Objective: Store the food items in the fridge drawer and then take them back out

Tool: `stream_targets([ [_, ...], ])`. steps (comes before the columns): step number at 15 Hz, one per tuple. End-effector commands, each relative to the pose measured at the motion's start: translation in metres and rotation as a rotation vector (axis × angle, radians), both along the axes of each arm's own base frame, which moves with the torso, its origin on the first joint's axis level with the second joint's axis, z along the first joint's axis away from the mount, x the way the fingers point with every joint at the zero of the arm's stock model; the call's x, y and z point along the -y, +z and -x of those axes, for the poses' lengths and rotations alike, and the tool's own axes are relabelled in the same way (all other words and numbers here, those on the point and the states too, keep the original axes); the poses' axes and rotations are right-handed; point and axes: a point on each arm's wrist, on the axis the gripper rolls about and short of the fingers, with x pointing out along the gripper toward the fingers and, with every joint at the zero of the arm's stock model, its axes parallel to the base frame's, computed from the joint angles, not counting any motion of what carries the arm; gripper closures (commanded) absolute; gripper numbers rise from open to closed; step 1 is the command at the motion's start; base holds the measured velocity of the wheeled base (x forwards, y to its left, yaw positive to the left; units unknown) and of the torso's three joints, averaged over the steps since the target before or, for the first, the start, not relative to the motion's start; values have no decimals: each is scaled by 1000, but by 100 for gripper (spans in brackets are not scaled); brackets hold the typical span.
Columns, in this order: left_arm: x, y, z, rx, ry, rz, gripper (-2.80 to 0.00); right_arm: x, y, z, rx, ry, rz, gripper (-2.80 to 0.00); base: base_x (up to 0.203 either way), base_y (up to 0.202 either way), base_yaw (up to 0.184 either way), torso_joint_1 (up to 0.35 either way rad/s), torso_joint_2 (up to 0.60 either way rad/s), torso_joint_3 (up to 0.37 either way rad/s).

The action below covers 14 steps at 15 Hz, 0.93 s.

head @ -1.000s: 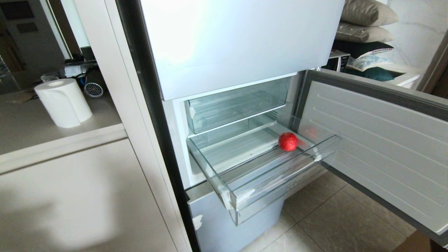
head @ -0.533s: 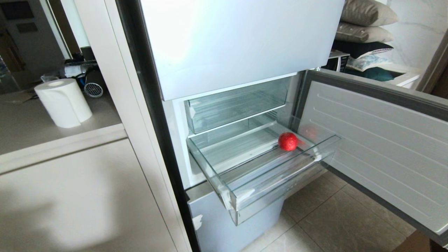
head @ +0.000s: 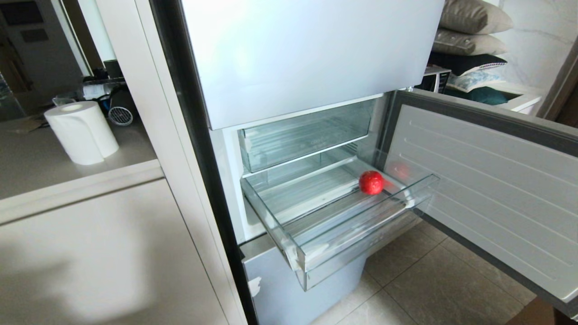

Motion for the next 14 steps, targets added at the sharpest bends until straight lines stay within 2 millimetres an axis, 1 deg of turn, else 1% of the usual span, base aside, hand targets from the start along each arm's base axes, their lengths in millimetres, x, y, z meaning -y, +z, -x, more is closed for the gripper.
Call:
stream_targets([
  [1, 0, 0, 0, -1, 0, 0, 0, -110, 59, -6, 76, 151, 223, 0, 0, 0, 0, 0, 0, 0],
  [2, 0, 0, 0, -2, 0, 0, 0, -138, 64, -14, 99, 252, 235, 0, 0, 0, 0, 0, 0, 0],
  [3, 0, 0, 0, -2, 0, 0, 0, -161, 65, -19, 113, 358, 238, 0, 0, 0, 0, 0, 0, 0],
  [5, 0, 0, 0, -1, 0, 0, 0, -202, 56, -22, 108, 601, 243, 0, 0, 0, 0, 0, 0, 0],
  [6, 0, 0, 0, -2, 0, 0, 0, -220, 46, -20, 94, 730, 239, 0, 0, 0, 0, 0, 0, 0],
  [7, 0, 0, 0, -2, 0, 0, 0, -236, 31, -16, 70, 858, 225, 0, 0, 0, 0, 0, 0, 0],
  [8, 0, 0, 0, -1, 0, 0, 0, -248, 9, -9, 27, 970, 205, 0, 0, 0, 0, 0, 0, 0],
  [9, 0, 0, 0, -2, 0, 0, 0, -256, -23, -4, -54, 1063, 169, 0, 0, 0, 0, 0, 0, 0],
  [11, 0, 0, 0, 0, 0, 0, 0, -262, -80, 3, -211, 1140, 110, 0, 0, 0, 0, 0, 0, 0],
  [12, 0, 0, 0, -2, 0, 0, 0, -263, -98, 8, -261, 1151, 99, 0, 0, 0, 0, 0, 0, 0],
  [13, 0, 0, 0, -1, 0, 0, 0, -263, -104, 10, -281, 1155, 100, 0, 0, 0, 0, 0, 0, 0],
  [14, 0, 0, 0, -2, 0, 0, 0, -263, -103, 10, -263, 1149, 74, 0, 0, 0, 0, 0, 0, 0],
])
